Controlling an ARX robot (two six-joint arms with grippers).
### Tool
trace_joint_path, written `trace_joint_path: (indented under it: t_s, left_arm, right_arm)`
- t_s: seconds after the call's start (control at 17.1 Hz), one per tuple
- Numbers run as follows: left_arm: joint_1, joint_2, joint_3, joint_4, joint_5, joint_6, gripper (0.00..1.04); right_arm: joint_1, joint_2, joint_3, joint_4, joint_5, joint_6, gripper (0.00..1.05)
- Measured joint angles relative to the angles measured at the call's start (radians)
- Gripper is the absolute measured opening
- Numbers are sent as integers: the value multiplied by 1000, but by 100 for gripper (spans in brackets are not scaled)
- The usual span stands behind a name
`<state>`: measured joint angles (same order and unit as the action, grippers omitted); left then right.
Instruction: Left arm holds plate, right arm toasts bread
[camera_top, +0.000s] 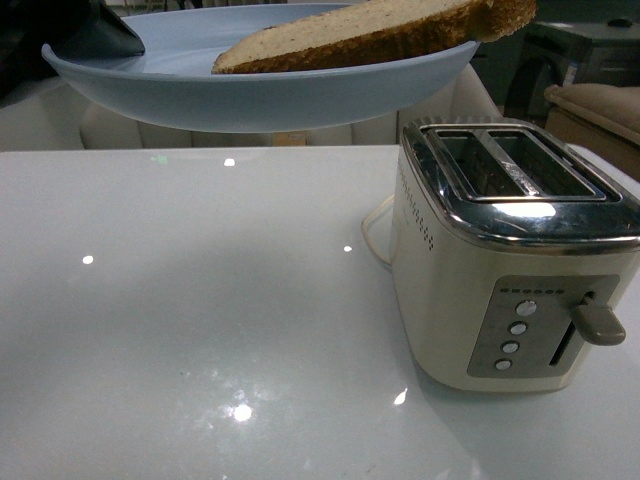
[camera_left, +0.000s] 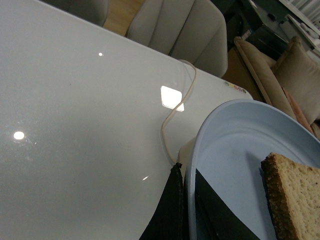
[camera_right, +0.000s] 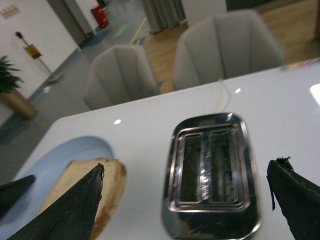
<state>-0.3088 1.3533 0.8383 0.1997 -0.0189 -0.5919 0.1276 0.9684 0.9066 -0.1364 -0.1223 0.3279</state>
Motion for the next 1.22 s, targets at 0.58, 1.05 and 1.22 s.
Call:
trace_joint_path:
  t_s: [0.58, 1.05, 1.22]
  left_arm:
    - [0, 0, 0, 1, 0, 0, 3]
    - [0, 0, 0, 0, 0, 2, 3]
    - [0, 0, 0, 1, 0, 2, 3]
  right_arm:
    - [182, 249, 18, 37, -95, 473, 98]
    - [226, 286, 42, 37, -84, 539, 49]
    - [226, 286, 42, 37, -84, 541, 12]
